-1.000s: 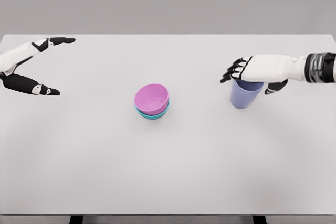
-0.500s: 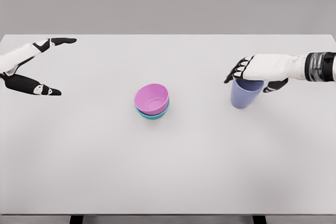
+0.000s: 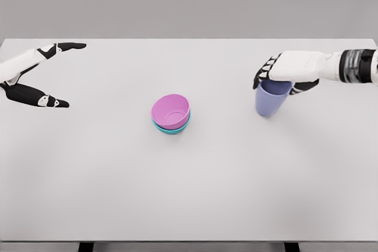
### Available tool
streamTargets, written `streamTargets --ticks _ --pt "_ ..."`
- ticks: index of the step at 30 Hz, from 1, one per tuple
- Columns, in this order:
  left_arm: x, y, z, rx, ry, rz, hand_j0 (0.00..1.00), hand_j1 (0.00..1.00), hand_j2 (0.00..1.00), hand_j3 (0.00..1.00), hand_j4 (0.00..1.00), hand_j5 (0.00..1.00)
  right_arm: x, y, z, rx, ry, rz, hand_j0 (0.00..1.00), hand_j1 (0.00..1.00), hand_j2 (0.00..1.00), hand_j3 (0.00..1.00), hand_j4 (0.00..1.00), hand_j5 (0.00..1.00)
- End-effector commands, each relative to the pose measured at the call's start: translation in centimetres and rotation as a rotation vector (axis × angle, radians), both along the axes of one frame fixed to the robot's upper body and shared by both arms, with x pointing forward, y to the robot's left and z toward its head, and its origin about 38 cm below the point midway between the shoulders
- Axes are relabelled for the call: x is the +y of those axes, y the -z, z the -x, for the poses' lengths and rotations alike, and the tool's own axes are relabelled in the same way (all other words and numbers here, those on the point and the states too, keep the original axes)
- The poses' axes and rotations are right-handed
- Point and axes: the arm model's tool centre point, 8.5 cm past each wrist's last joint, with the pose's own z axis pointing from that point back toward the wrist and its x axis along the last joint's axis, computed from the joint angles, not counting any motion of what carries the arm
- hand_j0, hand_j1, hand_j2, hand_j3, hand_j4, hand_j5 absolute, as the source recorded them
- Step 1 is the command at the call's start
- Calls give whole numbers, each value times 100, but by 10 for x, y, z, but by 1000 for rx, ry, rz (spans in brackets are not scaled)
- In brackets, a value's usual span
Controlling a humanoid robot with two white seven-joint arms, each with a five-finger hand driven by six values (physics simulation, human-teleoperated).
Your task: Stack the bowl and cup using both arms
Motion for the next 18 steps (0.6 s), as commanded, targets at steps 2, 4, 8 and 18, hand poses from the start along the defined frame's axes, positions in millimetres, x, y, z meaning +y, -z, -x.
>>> streamTargets --ticks 2,4,8,18 --pt "0 -1 0 2 -1 7 100 100 100 100 100 100 5 -1 -1 0 -5 -14 74 74 74 74 74 74" --pt "0 -1 0 2 -1 7 100 100 100 100 100 100 6 0 -2 0 -6 -16 71 71 71 71 71 71" --pt "0 -1 0 2 -1 7 100 100 100 100 100 100 10 -5 -5 -11 -8 -28 65 65 65 65 65 65" --pt "0 -1 0 2 -1 7 100 100 100 100 100 100 37 -24 -12 -58 -50 -98 68 68 68 68 68 68"
